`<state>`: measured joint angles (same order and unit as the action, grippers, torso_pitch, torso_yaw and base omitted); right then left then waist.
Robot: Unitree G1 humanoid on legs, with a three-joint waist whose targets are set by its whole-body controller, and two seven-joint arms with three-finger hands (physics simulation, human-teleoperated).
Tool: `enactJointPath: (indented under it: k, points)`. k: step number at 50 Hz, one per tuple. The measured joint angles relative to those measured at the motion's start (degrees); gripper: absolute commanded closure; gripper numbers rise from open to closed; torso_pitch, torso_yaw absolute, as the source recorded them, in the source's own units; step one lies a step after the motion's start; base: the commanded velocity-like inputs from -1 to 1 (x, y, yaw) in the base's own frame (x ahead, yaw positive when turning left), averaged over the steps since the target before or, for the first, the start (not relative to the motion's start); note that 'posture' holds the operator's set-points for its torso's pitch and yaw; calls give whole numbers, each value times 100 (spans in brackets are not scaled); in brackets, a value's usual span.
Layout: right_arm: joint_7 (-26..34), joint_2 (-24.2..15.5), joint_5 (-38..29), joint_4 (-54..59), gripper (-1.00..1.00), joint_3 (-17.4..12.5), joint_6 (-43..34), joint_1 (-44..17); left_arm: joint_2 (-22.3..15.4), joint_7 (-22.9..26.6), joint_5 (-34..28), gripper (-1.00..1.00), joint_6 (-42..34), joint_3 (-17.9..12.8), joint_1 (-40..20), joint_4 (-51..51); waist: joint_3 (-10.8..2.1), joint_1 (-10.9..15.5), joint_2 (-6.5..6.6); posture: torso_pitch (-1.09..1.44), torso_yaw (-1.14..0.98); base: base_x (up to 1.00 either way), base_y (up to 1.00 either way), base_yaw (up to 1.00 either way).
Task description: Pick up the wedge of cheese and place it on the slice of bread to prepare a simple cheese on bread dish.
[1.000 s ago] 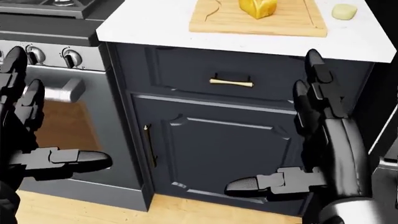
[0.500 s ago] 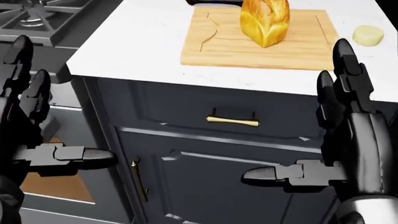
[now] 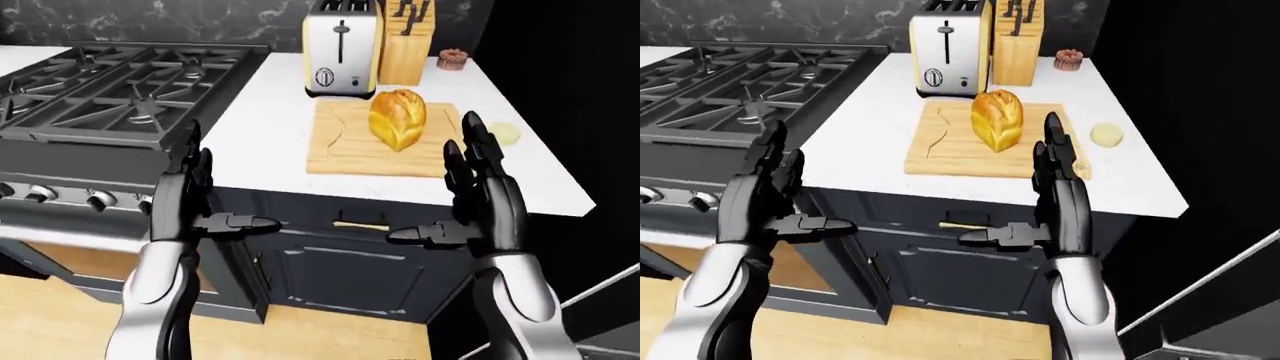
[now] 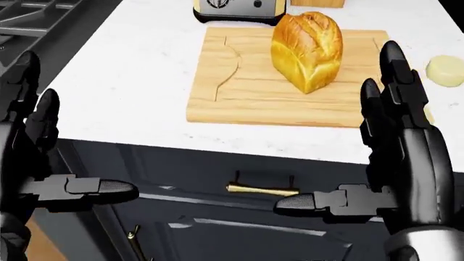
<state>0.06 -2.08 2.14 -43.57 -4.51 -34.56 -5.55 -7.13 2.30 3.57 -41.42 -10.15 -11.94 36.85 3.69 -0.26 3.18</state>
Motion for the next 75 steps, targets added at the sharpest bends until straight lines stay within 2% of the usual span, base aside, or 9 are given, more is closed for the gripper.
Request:
enactJointPath:
  k: [12,20,37,46,52,58,64,71,75]
  points:
    - [-78,-71,-11,-97,-100,-85,46,45,-48,30,114,-100,-57,28,-227,85,-285,30,-527,0,0,0,-4,-61]
    - [20,-16,-61,51,-100,57,-125,49,-163,-35,174,-100,-351,-212,-212,45,-167,67,-219,0,0,1,0,0]
    - [66,-96,-39,-163,-100,-168,-339,11,-228,-103,391,-100,-727,-183,-358,365,-146,-10,-521,0,0,18,0,0]
    - [52,-102,-42,-322,-100,-69,-365,-205,-315,-139,429,-100,-672,-333,-417,429,-191,-5,86,0,0,14,0,0]
    - [104,-60,-3,-265,-100,34,-534,-150,-315,-204,400,-100,-773,-433,-299,351,-185,97,-88,0,0,11,0,0]
    - [73,-51,38,-403,-100,-33,-349,-110,-299,-203,374,-100,-537,-327,-335,308,-218,109,-595,0,0,11,0,0]
    - [20,-68,18,-104,-100,-145,-282,26,-198,-125,372,-100,-522,-137,-262,71,-173,-11,-467,0,0,11,0,0]
    - [19,-51,33,-158,-100,-56,-131,3,-222,-155,315,-100,-417,-213,-315,209,-167,-9,144,0,0,14,0,0]
    - [73,-5,68,22,-100,72,-119,111,-219,-182,258,-100,-422,-277,-197,63,-106,80,46,0,0,21,0,0]
